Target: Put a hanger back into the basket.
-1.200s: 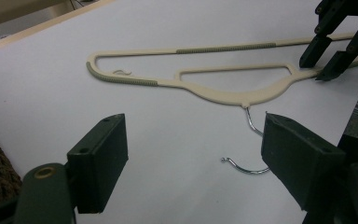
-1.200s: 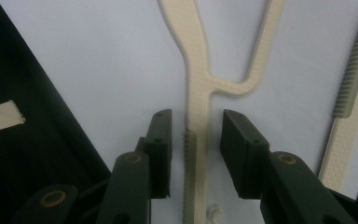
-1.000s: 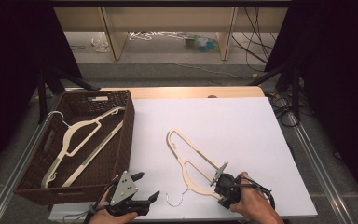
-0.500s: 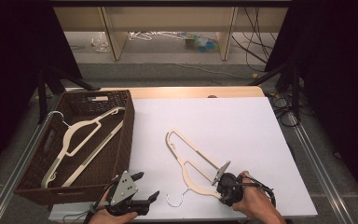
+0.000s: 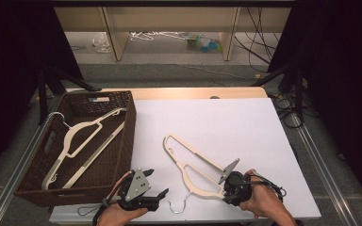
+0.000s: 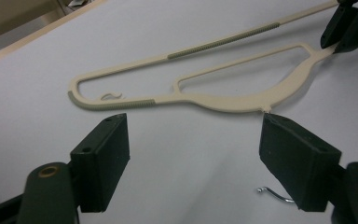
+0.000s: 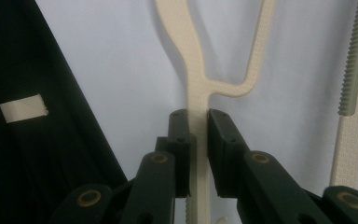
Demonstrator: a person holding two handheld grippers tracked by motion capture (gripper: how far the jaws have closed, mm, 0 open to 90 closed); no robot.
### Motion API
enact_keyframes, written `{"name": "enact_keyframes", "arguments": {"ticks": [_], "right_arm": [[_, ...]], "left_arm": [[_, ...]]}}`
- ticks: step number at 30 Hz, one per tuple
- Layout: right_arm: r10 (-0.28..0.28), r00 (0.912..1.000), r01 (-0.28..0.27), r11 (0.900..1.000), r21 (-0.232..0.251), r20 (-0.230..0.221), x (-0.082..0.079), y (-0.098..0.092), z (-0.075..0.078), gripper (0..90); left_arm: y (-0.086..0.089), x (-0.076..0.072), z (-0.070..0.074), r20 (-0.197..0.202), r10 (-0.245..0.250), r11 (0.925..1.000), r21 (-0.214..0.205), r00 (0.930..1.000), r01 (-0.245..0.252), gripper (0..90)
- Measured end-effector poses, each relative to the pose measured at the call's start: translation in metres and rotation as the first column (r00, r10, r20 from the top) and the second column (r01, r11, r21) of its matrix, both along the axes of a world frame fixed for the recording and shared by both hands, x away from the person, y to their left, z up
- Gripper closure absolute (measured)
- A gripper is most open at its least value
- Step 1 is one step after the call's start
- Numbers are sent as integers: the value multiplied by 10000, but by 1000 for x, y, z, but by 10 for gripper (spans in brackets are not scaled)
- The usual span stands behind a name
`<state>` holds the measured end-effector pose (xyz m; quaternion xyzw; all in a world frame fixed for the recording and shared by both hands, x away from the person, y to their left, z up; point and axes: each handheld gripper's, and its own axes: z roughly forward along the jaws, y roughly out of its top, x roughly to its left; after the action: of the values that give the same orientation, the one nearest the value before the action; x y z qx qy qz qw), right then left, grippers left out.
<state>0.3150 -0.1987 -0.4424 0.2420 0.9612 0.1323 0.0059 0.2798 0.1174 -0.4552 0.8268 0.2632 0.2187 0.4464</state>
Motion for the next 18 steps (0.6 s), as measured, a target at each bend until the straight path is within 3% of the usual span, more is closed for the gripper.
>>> {"name": "enact_keyframes", "arguments": {"ticks": [3,6,9,10,12,14,15,18], "right_arm": [[51,10000,-51,10000,26,-50,0,-1,3,799],[131,9999,-131,9999,19,-10,0,-2,6,799],[182,9998,-182,9998,40,-16,0,-3,9,799],[135,9999,-135,9999,11,11,0,-2,10,800],[205,9998,-205,9998,45,0,0,-3,11,799],[280,9996,-280,9996,16,12,1,-4,12,799],[272,9996,-272,9996,-10,3,0,-3,12,799],[302,9995,-303,9995,9,65,-1,-3,14,800]], "left_arm": [[-13,10,-5,-16,-552,9972,495,9985,553,268],[-25,18,-9,279,-1078,9850,1388,9938,1030,272],[-35,23,-13,335,-1694,9642,2124,9850,1586,284],[-38,25,-15,310,-1883,9541,2428,9816,1754,285],[-42,27,-20,175,-1972,9491,2538,9802,1864,283],[-44,30,-23,389,-2112,9364,2945,9767,1908,289],[-46,31,-24,412,-2170,9351,2955,9753,1956,292],[-51,35,-27,647,-2422,9217,3270,9681,2087,291]]}}
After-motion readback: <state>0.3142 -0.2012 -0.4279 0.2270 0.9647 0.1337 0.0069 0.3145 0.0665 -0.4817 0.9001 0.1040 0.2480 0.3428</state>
